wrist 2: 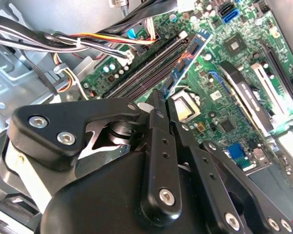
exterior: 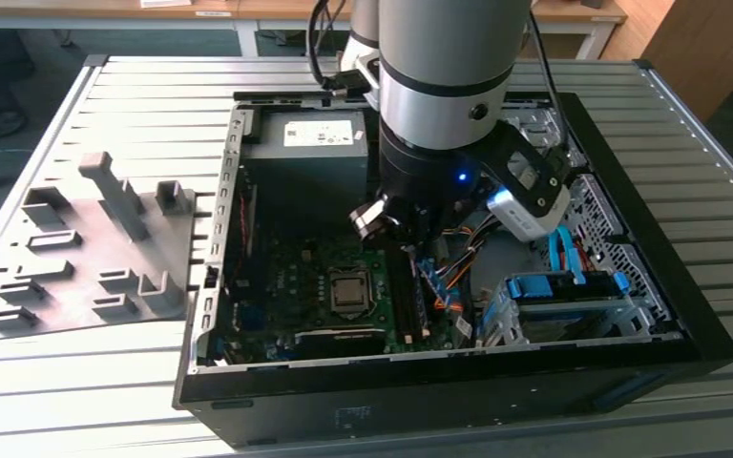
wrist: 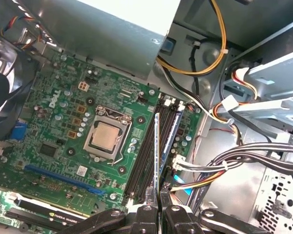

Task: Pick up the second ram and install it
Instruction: 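Insert the second ram into the second slot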

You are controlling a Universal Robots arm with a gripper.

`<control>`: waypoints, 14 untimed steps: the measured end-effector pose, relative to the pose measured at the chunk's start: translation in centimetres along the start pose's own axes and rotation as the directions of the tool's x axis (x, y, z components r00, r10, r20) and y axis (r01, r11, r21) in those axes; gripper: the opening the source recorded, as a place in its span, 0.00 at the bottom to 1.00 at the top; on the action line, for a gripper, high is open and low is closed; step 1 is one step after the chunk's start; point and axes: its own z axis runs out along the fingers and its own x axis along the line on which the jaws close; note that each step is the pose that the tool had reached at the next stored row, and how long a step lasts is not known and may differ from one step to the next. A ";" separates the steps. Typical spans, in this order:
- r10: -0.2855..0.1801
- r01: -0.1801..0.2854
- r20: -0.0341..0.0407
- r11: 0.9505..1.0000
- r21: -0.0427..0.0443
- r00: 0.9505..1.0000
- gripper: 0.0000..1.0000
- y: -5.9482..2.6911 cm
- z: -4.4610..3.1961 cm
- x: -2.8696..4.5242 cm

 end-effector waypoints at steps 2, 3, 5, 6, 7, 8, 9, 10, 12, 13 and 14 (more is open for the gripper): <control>0.011 -0.011 0.000 1.000 0.001 1.000 0.14 0.00 0.00 0.00; 0.018 -0.018 0.001 1.000 0.002 1.000 0.14 0.00 0.00 0.00; 0.032 -0.032 0.001 0.999 0.003 1.000 0.14 0.00 0.01 0.00; 0.038 -0.038 0.001 0.999 0.004 0.999 0.14 0.00 0.01 0.00; 0.045 -0.045 0.001 0.999 0.004 0.999 0.14 0.00 0.01 0.00; 0.052 -0.052 0.002 0.999 0.005 0.999 0.14 0.00 0.01 0.00; 0.059 -0.059 0.002 0.998 0.006 0.998 0.14 0.00 0.02 0.00; 0.065 -0.065 0.002 0.998 0.006 0.998 0.14 0.00 0.02 0.00; 0.077 -0.077 0.003 0.997 0.008 0.997 0.14 0.00 0.02 0.00; 0.083 -0.083 0.003 0.997 0.008 0.997 0.14 0.00 0.02 0.00; 0.089 -0.089 0.003 0.996 0.009 0.996 0.14 0.00 0.03 0.00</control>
